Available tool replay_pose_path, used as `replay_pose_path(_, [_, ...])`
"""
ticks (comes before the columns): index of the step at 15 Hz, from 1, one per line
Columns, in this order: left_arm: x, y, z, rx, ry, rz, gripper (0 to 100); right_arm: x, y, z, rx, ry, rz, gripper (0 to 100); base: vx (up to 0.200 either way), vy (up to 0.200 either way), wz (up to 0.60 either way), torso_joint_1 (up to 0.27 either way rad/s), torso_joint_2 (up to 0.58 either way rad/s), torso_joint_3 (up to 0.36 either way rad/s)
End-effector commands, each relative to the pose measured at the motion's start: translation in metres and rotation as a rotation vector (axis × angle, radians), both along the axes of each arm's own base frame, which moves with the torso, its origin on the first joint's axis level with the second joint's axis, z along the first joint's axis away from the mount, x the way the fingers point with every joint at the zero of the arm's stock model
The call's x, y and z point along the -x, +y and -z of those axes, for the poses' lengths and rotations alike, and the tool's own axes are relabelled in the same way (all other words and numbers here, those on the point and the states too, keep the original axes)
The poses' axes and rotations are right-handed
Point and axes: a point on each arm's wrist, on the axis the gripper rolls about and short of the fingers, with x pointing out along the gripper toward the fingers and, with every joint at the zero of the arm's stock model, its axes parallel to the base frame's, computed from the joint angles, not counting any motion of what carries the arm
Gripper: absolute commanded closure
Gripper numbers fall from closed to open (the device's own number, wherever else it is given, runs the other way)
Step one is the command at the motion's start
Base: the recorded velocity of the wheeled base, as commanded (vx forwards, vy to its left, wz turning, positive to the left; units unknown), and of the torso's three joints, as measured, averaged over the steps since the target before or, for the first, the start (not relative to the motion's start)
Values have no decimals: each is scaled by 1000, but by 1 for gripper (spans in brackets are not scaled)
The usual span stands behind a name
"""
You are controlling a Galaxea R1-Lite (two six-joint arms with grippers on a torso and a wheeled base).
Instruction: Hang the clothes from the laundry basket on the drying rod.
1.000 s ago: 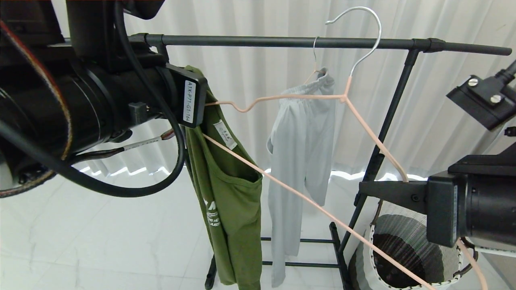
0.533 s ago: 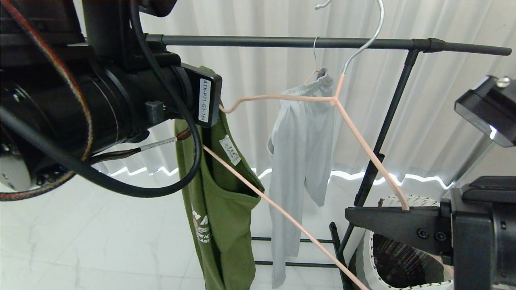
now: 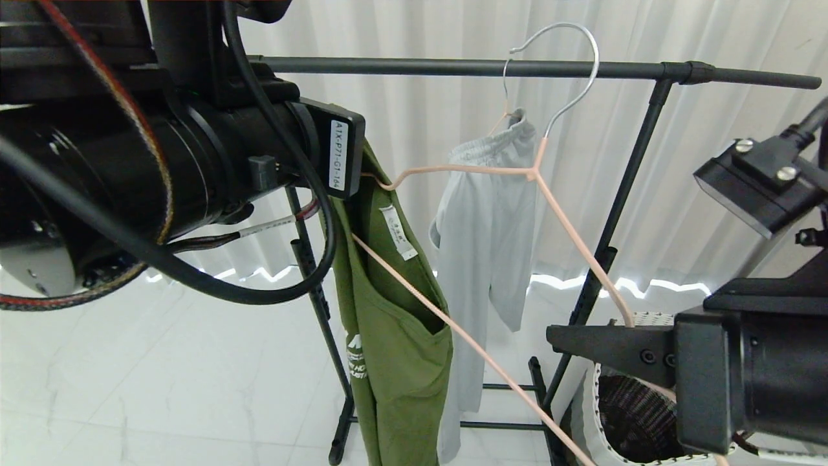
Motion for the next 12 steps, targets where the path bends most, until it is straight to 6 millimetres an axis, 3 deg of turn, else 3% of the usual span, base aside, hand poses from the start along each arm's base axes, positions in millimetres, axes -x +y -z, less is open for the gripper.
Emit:
replay_pose_path(1, [1,1,0,-1,1,-1,100,-10,-3,0,1,0,53,100,0,0,0,0,0,0])
replay_pose_path(6, [0,-2,3,-7,7,5,100,-19,-3,1,4,-4,101,100,0,0,0,0,0,0])
replay_pose_path(12, [-5,-33,3,48,27,62,100,-28,17,5,-40,-30,94,100,0,0,0,0,0,0])
